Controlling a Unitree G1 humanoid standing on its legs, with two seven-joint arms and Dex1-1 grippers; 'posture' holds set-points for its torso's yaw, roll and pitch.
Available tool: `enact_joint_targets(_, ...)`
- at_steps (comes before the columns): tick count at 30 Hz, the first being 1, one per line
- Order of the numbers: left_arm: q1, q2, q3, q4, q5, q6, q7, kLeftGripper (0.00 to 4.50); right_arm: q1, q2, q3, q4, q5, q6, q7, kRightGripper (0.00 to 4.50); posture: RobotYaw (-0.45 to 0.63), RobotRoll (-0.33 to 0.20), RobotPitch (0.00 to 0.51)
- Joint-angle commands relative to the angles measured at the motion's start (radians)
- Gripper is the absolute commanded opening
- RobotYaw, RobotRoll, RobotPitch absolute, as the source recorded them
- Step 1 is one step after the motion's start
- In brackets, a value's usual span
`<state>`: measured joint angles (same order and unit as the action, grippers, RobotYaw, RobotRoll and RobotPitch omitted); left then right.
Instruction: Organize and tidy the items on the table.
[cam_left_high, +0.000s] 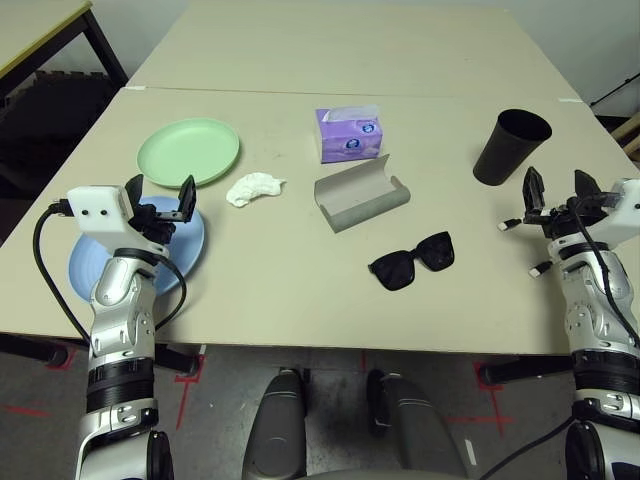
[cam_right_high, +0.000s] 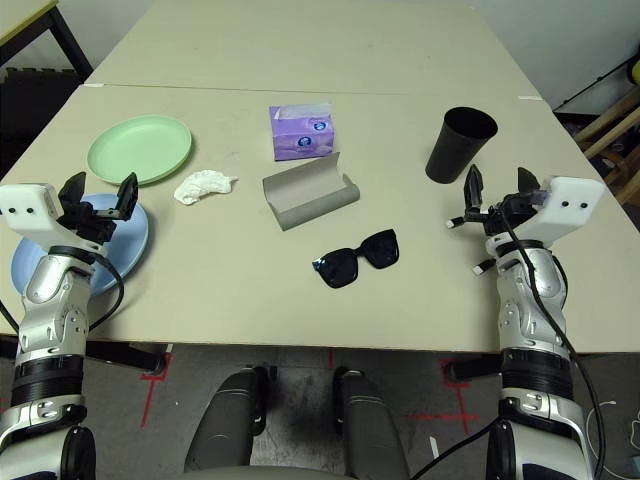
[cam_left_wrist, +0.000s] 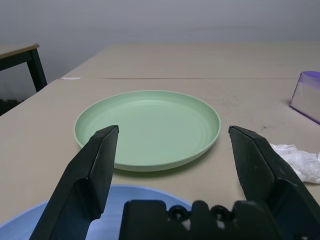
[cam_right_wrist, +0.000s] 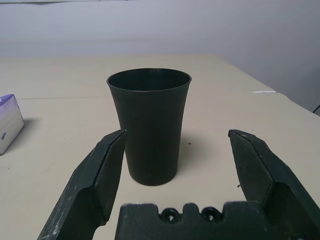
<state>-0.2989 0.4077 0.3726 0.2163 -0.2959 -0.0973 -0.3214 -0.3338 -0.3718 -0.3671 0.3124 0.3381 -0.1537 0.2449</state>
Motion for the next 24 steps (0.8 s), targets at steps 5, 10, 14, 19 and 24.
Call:
enact_joint_targets(5, 0.011, 0.006, 0.002, 0.021, -0.003, 0.007, -0.008, 4.5, 0.018, 0.003, -0.009, -0.016, -0.006, -0.004, -0.007, 4.45, 0.16, 0.0, 0.128)
enact_joint_targets(10, 0.015, 0.003, 0.002, 0.018, -0.003, 0.007, -0.008, 4.5, 0.017, 0.0, -0.007, -0.014, -0.005, 0.0, -0.001, 4.45, 0.16, 0.0, 0.128)
enact_joint_targets(14, 0.02, 0.001, 0.001, 0.011, -0.003, 0.009, -0.005, 4.5, 0.014, -0.001, -0.005, -0.012, -0.006, 0.003, 0.002, 4.45, 0.16, 0.0, 0.129)
enact_joint_targets(19, 0.025, -0.002, -0.001, 0.003, -0.002, 0.012, -0.002, 4.5, 0.013, -0.002, -0.001, -0.009, -0.006, 0.008, 0.008, 4.45, 0.16, 0.0, 0.129)
enact_joint_targets(24, 0.029, -0.005, -0.003, -0.004, -0.001, 0.013, 0.001, 4.5, 0.014, -0.006, 0.003, -0.008, -0.003, 0.017, 0.02, 4.45, 0.16, 0.0, 0.129)
